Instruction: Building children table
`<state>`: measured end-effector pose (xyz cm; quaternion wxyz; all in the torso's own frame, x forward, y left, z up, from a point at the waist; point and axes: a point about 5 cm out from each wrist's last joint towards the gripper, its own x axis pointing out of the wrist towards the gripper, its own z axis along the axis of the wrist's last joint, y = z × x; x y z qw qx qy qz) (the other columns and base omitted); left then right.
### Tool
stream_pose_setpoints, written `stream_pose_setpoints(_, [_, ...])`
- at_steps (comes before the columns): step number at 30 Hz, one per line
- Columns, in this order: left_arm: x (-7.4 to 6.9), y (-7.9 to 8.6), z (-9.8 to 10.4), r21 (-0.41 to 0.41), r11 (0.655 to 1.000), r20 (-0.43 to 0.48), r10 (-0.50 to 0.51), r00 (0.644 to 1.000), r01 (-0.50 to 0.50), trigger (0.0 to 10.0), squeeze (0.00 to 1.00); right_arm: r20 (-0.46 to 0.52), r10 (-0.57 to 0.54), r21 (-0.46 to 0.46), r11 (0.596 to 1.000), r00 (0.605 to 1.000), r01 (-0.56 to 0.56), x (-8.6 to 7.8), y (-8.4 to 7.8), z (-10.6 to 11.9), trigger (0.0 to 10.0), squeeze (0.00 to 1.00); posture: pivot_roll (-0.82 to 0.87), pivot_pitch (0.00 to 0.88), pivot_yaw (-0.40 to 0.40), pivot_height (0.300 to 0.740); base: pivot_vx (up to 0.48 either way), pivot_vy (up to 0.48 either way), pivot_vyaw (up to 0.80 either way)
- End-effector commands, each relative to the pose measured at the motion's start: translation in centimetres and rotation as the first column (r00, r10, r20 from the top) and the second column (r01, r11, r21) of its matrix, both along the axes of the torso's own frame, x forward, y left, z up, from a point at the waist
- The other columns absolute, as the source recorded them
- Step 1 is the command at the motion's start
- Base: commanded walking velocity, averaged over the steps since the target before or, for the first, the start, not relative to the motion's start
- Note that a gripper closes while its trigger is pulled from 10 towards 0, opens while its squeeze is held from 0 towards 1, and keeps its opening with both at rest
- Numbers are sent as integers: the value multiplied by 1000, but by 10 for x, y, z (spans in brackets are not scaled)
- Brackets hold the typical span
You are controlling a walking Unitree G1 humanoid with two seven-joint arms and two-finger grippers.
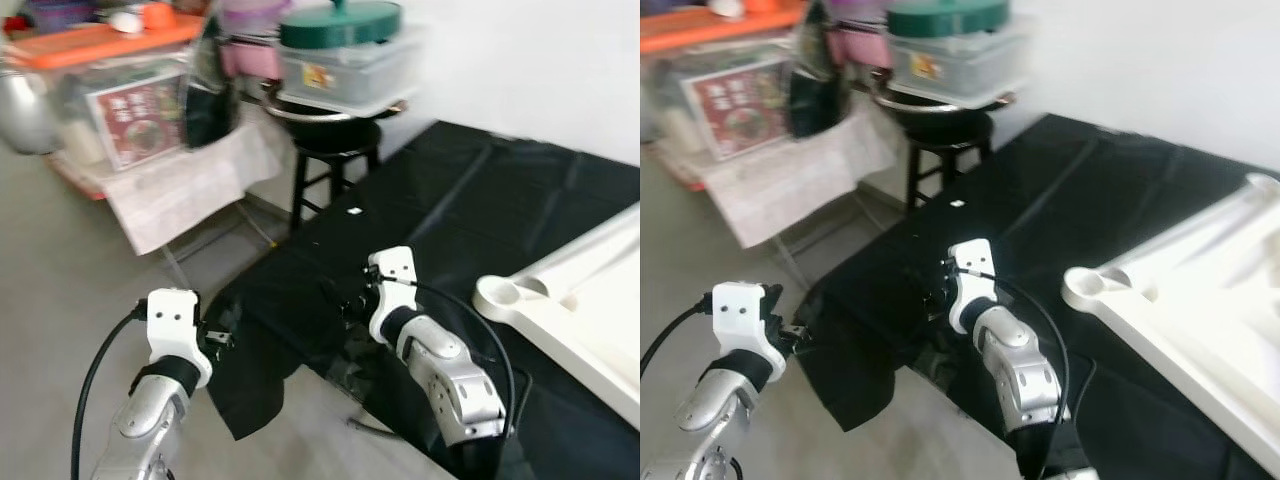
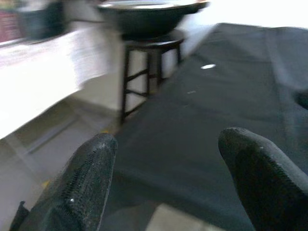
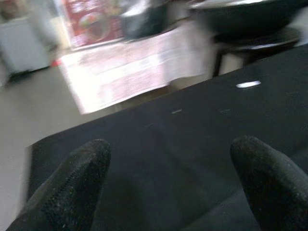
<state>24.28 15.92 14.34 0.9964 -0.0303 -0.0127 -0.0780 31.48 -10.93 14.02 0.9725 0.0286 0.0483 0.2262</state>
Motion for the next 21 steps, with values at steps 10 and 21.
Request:
stream_pose_setpoints(10, [-2,7,0,79,996,15,30,999,-31,10000,0,2,22,40,999,1000,-22,0,7,1,10000,0,-8,0,49,740,0,0,-800])
stream_pose_setpoints(21, [-1,9,1,90,995,18,46,999,-48,10000,0,0,24,48,999,1000,-24,1,8,1,10000,0,-6,0,48,740,0,0,-800])
